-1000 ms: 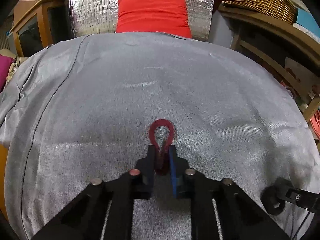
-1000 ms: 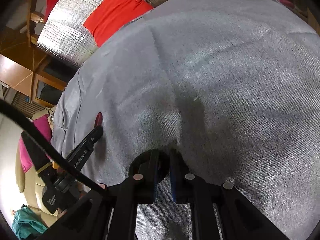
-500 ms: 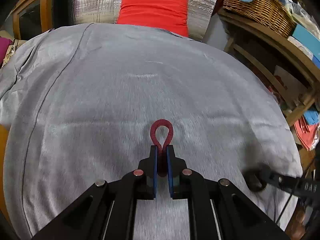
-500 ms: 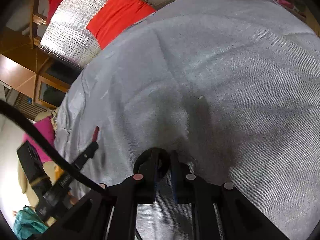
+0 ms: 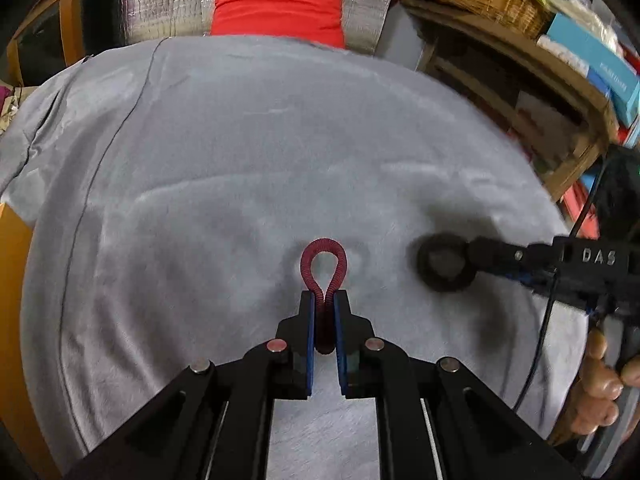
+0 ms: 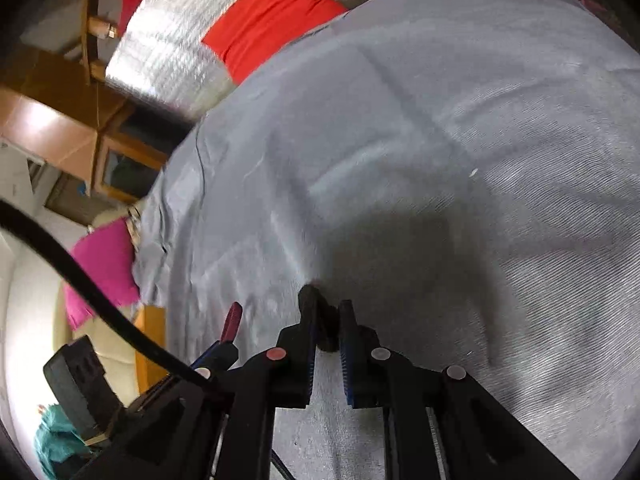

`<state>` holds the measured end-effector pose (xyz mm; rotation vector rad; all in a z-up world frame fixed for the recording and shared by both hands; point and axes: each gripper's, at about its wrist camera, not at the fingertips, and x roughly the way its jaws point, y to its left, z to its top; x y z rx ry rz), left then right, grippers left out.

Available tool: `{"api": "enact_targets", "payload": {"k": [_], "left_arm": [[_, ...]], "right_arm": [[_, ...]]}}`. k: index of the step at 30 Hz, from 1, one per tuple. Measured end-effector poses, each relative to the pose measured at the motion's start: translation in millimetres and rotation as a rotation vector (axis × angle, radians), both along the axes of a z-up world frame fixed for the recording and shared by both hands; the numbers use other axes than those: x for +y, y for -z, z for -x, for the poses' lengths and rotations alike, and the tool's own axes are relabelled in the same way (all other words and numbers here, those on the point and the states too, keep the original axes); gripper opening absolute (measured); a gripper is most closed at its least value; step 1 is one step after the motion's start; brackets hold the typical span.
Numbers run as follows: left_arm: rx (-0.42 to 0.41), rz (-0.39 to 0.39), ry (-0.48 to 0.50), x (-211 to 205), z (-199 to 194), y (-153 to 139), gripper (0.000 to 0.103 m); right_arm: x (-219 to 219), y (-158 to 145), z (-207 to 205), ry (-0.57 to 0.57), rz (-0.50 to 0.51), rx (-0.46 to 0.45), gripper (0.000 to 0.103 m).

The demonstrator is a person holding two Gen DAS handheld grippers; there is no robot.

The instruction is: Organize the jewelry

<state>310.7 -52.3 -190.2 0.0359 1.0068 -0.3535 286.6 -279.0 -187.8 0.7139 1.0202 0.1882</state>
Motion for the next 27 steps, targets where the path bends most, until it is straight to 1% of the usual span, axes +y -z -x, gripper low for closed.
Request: {"api": "enact_targets", "payload": {"k": [2,4,5,6,7,8,9,10,12,15,16,17,18,19,21,23,24,25,27], "left_arm": [[0.048,-0.007,-0.011,5.3,-2.0,11.4,0.01],[0.058,0.012,-0.006,10.0,-1.9,16.5,0.011],[0.061,0.019,-0.005,11.2,-2.2,15.3,0.013],[0.062,0.026,-0.002,12.2,-2.3,13.4,0.026],[0.056,0.027,-0.006,13.5,-2.3,11.9,0.049],[0.038,0.018,-0.017,15.3,-1.1,9.6,0.059],[0.01,0.001,-0.026,16.4,-0.1,6.9,0.068],[-0.005,-0.007,-0.025,15.8,0.6,5.6,0.068],[-0.036,-0.029,-0.01,10.8,1.8,2.8,0.068],[-0.037,-0.054,-0.006,5.8,-1.1,7.8,0.068],[-0.036,-0.061,-0.006,3.5,-1.8,9.5,0.068],[-0.039,-0.071,-0.006,1.3,-1.9,11.0,0.068],[-0.044,-0.086,-0.006,-0.9,-1.8,12.2,0.068],[-0.051,-0.097,-0.006,0.1,0.1,12.3,0.068],[-0.062,-0.114,-0.007,-0.7,4.9,13.4,0.067],[-0.064,-0.128,-0.008,-3.9,5.0,14.9,0.061],[-0.061,-0.132,-0.008,-4.9,5.0,16.3,0.053],[-0.057,-0.134,-0.007,-4.9,3.9,15.9,0.049],[-0.062,-0.141,-0.007,-6.6,4.1,16.2,0.046]], "right_arm": [[8.7,2.2,-0.8,-0.009,0.054,0.023,0.015],[12.8,2.1,-1.0,-0.014,0.083,0.032,0.015],[13.5,1.0,-1.7,-0.017,0.094,0.034,0.015],[14.8,-0.1,-2.2,-0.017,0.104,0.032,0.016],[15.5,-1.2,-2.5,-0.012,0.114,0.028,0.017],[16.5,-2.0,-3.3,-0.007,0.124,0.025,0.021],[18.2,-2.1,-4.1,-0.008,0.127,0.024,0.027],[20.0,-2.3,-4.3,-0.012,0.126,0.025,0.03],[24.6,-3.0,-5.3,-0.024,0.131,0.018,0.042],[32.2,-4.3,-5.3,-0.034,0.173,0.001,0.042],[32.1,-3.5,-5.4,-0.033,0.179,0.008,0.038],[31.2,-2.5,-5.7,-0.026,0.192,0.014,0.023],[29.9,-0.8,-5.9,-0.019,0.209,0.022,0.014],[28.8,0.1,-4.9,-0.017,0.213,0.027,0.014],[24.4,1.9,-5.4,-0.008,0.18,0.029,0.013],[22.3,3.5,-5.4,-0.01,0.169,0.031,0.013],[22.2,4.4,-6.0,-0.012,0.168,0.032,0.013],[21.7,5.1,-6.1,-0.014,0.168,0.034,0.013],[21.3,5.6,-6.2,-0.017,0.167,0.035,0.013]]}}
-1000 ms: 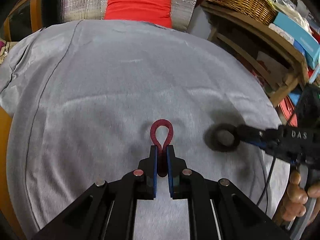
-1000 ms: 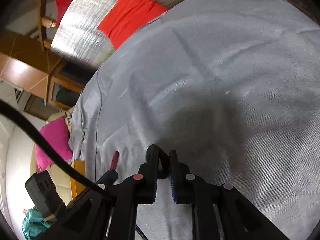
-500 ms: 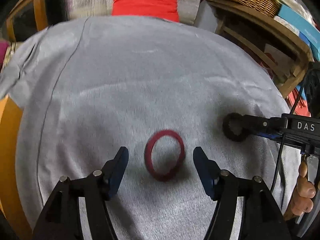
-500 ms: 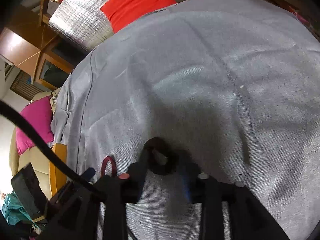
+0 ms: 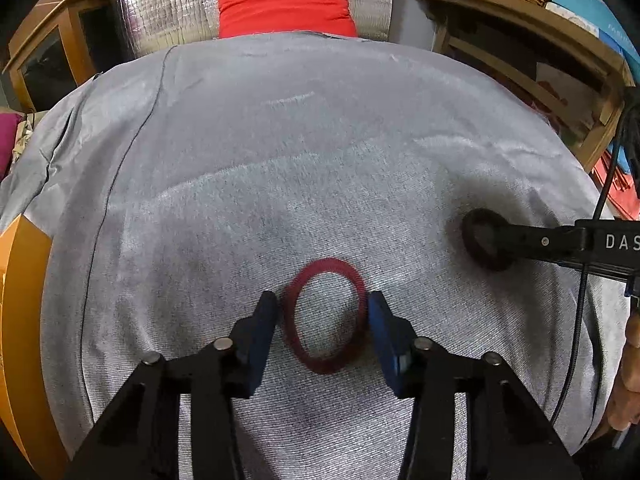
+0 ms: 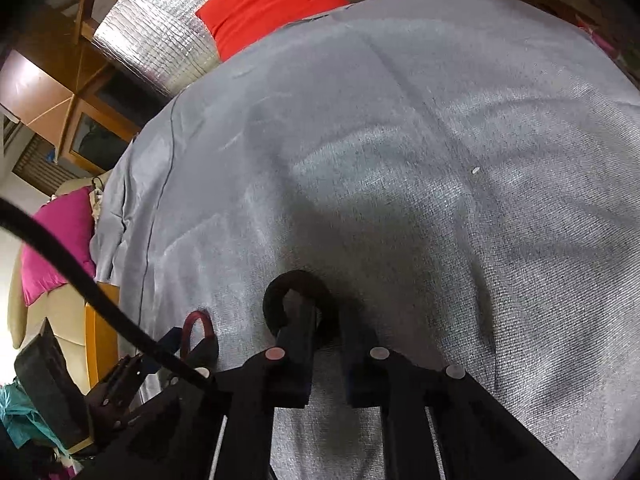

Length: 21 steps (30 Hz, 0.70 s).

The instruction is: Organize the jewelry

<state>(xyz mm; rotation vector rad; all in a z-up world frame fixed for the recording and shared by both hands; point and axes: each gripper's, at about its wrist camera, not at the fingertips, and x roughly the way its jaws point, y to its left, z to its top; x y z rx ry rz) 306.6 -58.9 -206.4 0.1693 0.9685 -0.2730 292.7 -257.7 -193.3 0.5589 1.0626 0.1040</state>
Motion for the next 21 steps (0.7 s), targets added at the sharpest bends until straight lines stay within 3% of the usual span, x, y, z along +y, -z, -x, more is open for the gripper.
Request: {"api": "enact_targets", "payload": {"k": [6,13,21], "left_arm": [[-0.017,-0.015,0.012,-8.1,3.1,-0.7,0.022],[-0.034,-0.039,0.019,-15.1,5.3,0.2,0.016],[-0.037,-0.044,0.021,-18.3,6.2,3.2,0.014]], "right_arm": [[-5.4,1.5,1.6,-0.008,-0.019,0.007,0.013],[-16.0,2.0,4.7,0.01,-0.085,0.023,0.014],[-18.5,-4.0,8.0,0.015,-0.064,-0.01,0.017]]}}
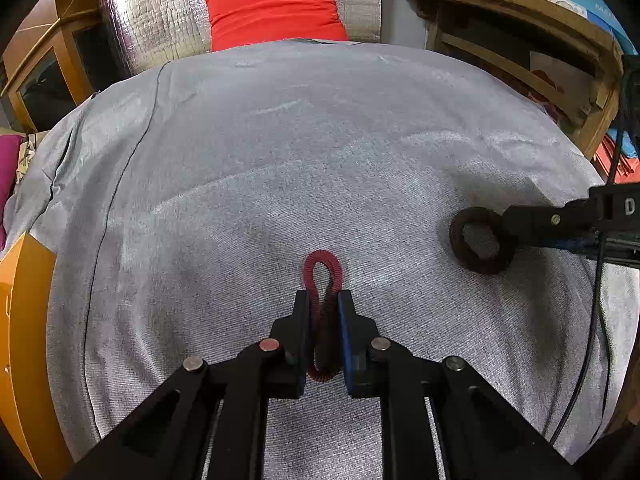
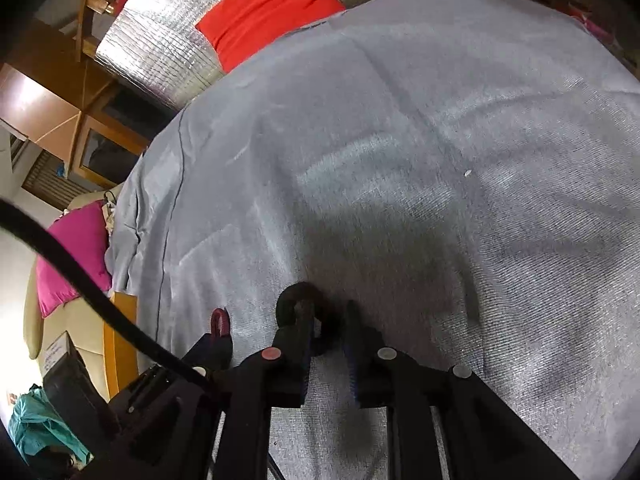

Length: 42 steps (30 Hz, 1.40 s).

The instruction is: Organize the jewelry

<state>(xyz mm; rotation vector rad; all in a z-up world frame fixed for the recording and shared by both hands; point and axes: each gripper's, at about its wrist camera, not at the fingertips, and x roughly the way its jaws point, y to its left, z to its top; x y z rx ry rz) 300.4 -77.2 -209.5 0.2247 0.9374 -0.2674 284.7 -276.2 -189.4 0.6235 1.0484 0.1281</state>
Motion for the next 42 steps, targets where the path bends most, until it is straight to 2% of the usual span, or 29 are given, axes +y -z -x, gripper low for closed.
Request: {"api": "enact_targets", "payload": {"k": [2,5,9,15,17,18,21,34,35,40,42], "left_arm": [[0.002,-0.001,0.001,-0.1,-0.3,-0.1,0.015],[0.005,-0.004,0.003,0.4,-1.3,0.1,0.015],[0.015,-0.005,0.01,0.5,-2.9,0.6,0.018],[0.024,0.022,-0.001,5.0,-5.3,-0.7,0.02],[0.019,0.032,-0.006,6.9,-5.5,-2.6,0.016],[0.015,0.034,-0.004,7.0,-5.2,-3.6,0.011],[0.018,0.052,-0.01,12.1,-6.2,-4.5,0.009],[0.057,0.113,-0.01,25.9,-3.2,-7.6,0.009],[0.067,0.123,-0.017,27.9,-3.9,-6.5,0.011],[0.073,0.125,0.006,24.4,-0.3,-4.6,0.037],[0.067,0.11,0.013,21.3,0.7,-4.1,0.037]], "right_arm": [[4.7,4.9,-1.8,-0.011,-0.001,0.011,0.018],[13.7,2.7,-4.0,-0.038,0.054,-0.005,0.018],[16.2,2.6,-3.7,-0.044,0.082,-0.009,0.01],[10.3,0.1,1.4,-0.038,0.059,-0.02,0.01],[9.4,-0.1,2.0,-0.038,0.057,-0.021,0.01],[9.4,0.4,2.2,-0.037,0.057,-0.019,0.01],[9.2,3.8,0.3,-0.038,0.054,0.002,0.009],[2.1,8.1,3.0,-0.026,-0.017,0.032,0.011],[1.4,9.0,3.2,-0.025,-0.032,0.036,0.012],[-2.7,13.6,4.7,-0.032,-0.072,0.046,0.012],[-2.6,13.8,4.7,-0.036,-0.076,0.046,0.013]]}}
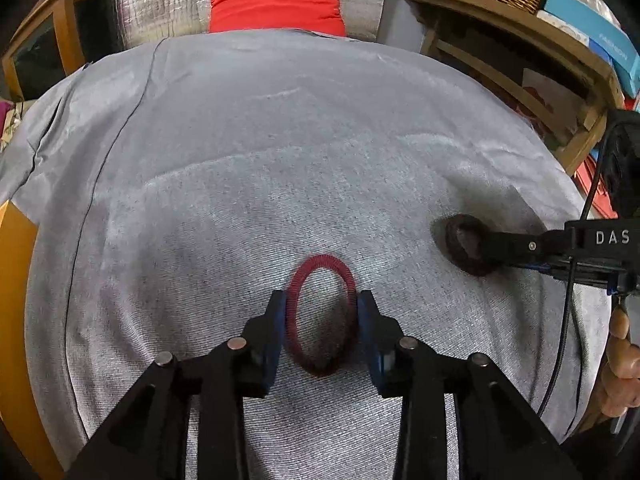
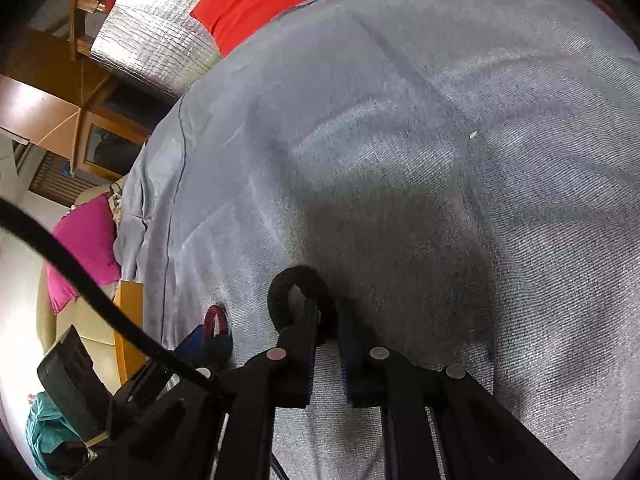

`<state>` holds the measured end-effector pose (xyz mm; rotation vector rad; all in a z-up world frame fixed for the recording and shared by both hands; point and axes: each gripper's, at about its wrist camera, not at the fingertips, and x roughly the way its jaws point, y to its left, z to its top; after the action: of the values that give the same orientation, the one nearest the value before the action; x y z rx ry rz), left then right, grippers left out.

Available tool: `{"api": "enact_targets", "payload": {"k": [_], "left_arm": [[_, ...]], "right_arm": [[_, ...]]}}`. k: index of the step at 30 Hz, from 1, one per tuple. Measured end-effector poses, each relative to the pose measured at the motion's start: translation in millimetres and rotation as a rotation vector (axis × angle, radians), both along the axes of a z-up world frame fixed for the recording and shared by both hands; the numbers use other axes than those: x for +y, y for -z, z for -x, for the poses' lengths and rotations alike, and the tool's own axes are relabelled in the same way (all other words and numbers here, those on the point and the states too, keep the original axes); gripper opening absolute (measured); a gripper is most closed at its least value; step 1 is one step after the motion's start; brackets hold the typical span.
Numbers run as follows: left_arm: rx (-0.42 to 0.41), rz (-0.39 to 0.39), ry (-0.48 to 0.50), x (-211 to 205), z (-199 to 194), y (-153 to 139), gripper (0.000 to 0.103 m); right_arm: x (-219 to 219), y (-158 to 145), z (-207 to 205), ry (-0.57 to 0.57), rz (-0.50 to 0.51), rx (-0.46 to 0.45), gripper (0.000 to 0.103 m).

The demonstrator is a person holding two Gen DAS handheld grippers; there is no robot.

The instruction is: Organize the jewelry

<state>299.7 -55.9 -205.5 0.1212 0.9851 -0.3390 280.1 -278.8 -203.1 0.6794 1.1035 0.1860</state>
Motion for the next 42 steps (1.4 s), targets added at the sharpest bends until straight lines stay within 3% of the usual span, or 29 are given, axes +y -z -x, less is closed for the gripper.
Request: {"api": "enact_targets", "payload": {"k": [3,5,6,9,33,42], "left_arm": [[-0.007,-0.009,0.006,-2.1,0.5,1.0,0.037],[-0.016,-0.018,0.005,-2.1,0.5,0.8,0.028],[-0.018,-0.021,0.005,-2.1,-0.3,0.3,0.016],[-0.025,-0.009,-0.003,-0.9,0.4,-2.4,0.01],[-0.191,-0.087,-0.035,0.2,36.4,-54.5,0.008],[-0.147,-0.095,-0.057,5.5,36.4,-44.6,0.008]], "right_arm": [[0.0,0.0,0.0,-0.007,0.002,-0.003,0.014],[2.6,-1.2,0.7,-0.021,0.025,-0.02,0.014],[4.8,-2.2,0.3,-0.03,0.04,-0.027,0.014],[8.2,-5.5,1.5,-0.036,0.069,-0.046,0.011],[9.9,-39.4,23.8,-0.022,0.083,-0.128,0.01],[-11.4,-22.9,26.3,0.033,0.02,-0.056,0.016]]}}
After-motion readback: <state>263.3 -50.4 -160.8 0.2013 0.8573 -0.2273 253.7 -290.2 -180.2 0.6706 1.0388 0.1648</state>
